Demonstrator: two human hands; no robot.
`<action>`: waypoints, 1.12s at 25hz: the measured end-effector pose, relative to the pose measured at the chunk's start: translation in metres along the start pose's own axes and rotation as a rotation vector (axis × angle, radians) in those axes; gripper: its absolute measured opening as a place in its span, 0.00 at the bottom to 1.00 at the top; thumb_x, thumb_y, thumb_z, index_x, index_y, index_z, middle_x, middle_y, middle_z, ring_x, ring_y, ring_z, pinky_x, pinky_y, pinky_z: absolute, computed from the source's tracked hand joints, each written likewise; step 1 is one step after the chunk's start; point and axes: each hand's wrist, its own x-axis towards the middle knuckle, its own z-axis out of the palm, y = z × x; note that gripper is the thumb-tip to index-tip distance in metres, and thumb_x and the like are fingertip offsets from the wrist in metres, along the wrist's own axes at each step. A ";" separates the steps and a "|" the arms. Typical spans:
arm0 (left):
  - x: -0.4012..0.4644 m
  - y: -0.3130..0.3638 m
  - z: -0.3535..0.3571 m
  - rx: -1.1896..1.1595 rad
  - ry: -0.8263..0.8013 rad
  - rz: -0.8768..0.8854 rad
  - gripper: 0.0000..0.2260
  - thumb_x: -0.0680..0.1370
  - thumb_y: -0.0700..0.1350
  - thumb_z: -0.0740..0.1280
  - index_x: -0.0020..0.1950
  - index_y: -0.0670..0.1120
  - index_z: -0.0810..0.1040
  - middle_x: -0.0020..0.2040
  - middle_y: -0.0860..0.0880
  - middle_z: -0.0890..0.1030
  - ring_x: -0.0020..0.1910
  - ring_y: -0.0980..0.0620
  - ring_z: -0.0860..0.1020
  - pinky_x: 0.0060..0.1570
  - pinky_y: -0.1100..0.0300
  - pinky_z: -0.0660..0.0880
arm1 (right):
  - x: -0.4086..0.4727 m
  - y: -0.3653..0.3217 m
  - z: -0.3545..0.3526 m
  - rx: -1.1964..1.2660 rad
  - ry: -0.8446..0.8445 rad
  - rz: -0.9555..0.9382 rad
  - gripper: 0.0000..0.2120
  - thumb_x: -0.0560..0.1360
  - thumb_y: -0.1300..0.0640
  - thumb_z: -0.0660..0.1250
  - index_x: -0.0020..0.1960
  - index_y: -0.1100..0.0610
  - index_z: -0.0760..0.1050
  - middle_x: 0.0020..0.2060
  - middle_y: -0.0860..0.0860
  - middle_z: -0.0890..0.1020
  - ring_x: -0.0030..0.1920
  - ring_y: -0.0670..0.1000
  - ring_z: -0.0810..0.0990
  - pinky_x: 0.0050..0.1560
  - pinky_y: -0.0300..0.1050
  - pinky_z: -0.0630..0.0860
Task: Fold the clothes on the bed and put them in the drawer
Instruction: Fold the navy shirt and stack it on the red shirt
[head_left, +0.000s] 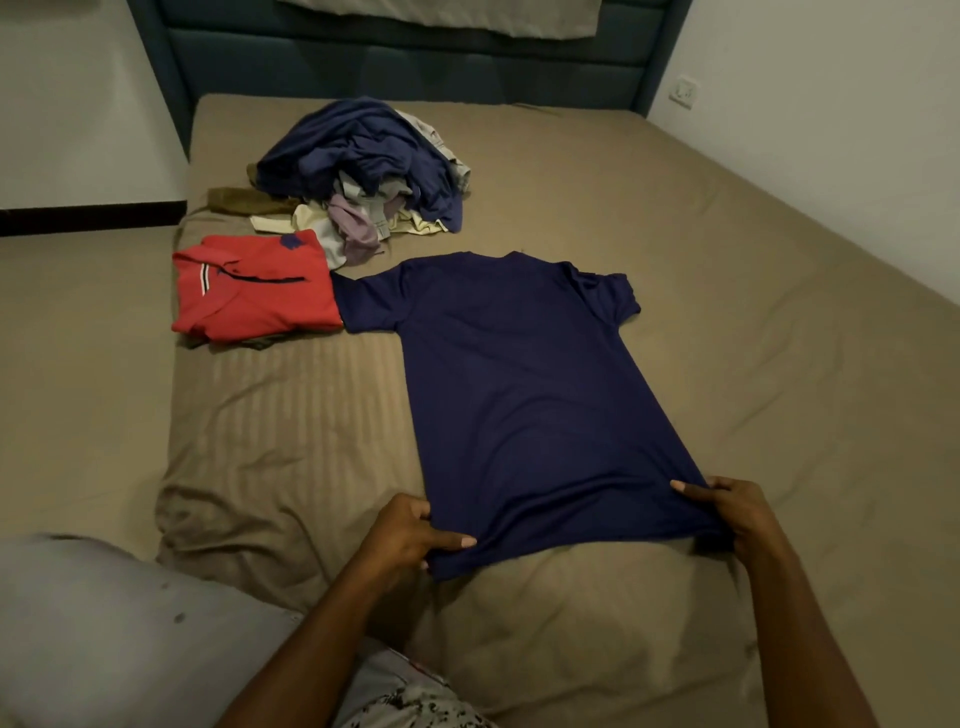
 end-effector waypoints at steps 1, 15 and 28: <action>-0.008 0.005 -0.002 -0.038 -0.052 -0.042 0.22 0.62 0.44 0.86 0.52 0.36 0.86 0.48 0.41 0.87 0.33 0.49 0.81 0.27 0.61 0.73 | -0.001 0.000 -0.006 0.007 -0.006 0.005 0.24 0.64 0.60 0.84 0.52 0.72 0.79 0.44 0.64 0.85 0.39 0.61 0.83 0.39 0.53 0.81; -0.023 0.009 -0.019 0.158 -0.132 -0.215 0.20 0.62 0.40 0.86 0.47 0.31 0.84 0.38 0.40 0.86 0.30 0.49 0.83 0.26 0.62 0.75 | -0.016 0.039 -0.015 -0.837 0.395 -0.407 0.33 0.70 0.27 0.69 0.36 0.57 0.66 0.28 0.52 0.73 0.28 0.55 0.73 0.30 0.49 0.72; 0.006 0.024 -0.032 0.506 0.666 0.245 0.13 0.76 0.58 0.74 0.48 0.49 0.78 0.40 0.53 0.82 0.39 0.53 0.80 0.39 0.58 0.75 | 0.013 0.005 0.085 -0.931 0.370 -0.681 0.19 0.84 0.53 0.61 0.68 0.64 0.72 0.65 0.66 0.76 0.60 0.67 0.77 0.59 0.63 0.73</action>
